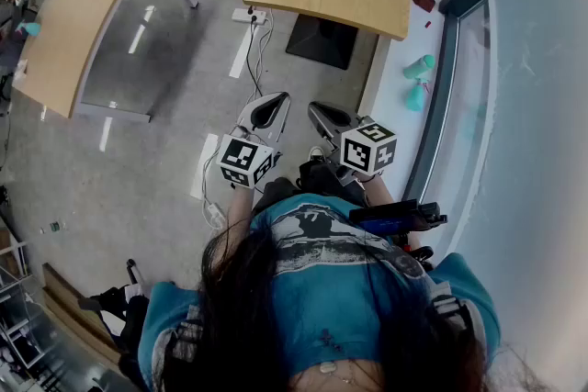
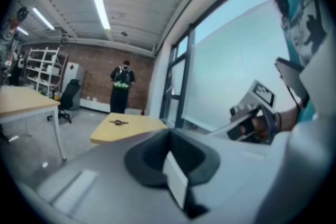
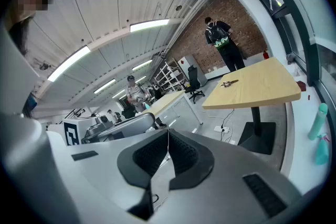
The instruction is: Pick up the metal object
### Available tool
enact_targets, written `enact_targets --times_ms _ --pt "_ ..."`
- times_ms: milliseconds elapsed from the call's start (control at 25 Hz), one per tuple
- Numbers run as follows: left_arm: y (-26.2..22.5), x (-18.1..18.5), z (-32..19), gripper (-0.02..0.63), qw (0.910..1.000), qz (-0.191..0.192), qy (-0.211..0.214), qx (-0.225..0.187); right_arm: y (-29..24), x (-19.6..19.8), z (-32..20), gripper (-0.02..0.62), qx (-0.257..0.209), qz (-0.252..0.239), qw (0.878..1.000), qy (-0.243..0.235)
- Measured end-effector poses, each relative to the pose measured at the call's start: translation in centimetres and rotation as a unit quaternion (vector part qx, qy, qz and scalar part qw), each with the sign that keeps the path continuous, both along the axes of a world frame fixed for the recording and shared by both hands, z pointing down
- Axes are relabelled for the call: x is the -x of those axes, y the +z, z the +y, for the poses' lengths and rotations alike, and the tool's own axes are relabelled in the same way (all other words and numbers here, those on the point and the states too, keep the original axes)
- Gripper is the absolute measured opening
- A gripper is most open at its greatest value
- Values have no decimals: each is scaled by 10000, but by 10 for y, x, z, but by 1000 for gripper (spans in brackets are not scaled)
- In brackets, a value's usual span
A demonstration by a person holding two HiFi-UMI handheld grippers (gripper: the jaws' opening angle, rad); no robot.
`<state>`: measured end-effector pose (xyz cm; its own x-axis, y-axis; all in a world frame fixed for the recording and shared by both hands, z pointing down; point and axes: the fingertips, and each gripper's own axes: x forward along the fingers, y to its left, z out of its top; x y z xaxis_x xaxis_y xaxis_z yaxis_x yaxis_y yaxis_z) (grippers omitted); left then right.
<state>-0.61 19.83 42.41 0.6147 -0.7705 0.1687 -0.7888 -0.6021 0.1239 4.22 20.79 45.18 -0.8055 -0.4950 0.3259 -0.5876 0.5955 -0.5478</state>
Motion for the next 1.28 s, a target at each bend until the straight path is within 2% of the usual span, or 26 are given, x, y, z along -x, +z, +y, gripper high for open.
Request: enact_targets --times_ms 160,400,680,960,1280 --pt "-3 -1 0 0 10000 -24 11 -45 -1 1 1 14 -13 -14 10000 -38" --pt "5 -45 -40 0 9999 -148 -39 63 10 -45 -46 14 138 -152 9998 -12" --pt "15 -51 -59 0 9994 -225 -47 272 19 -46 -63 14 335 -290 9990 -64" --pt "23 -36 -108 0 9992 -203 100 317 25 -33 -111 14 373 -273 9989 55" --pt "20 11 -212 0 9984 -223 475 191 22 12 -218 14 303 -178 9985 409"
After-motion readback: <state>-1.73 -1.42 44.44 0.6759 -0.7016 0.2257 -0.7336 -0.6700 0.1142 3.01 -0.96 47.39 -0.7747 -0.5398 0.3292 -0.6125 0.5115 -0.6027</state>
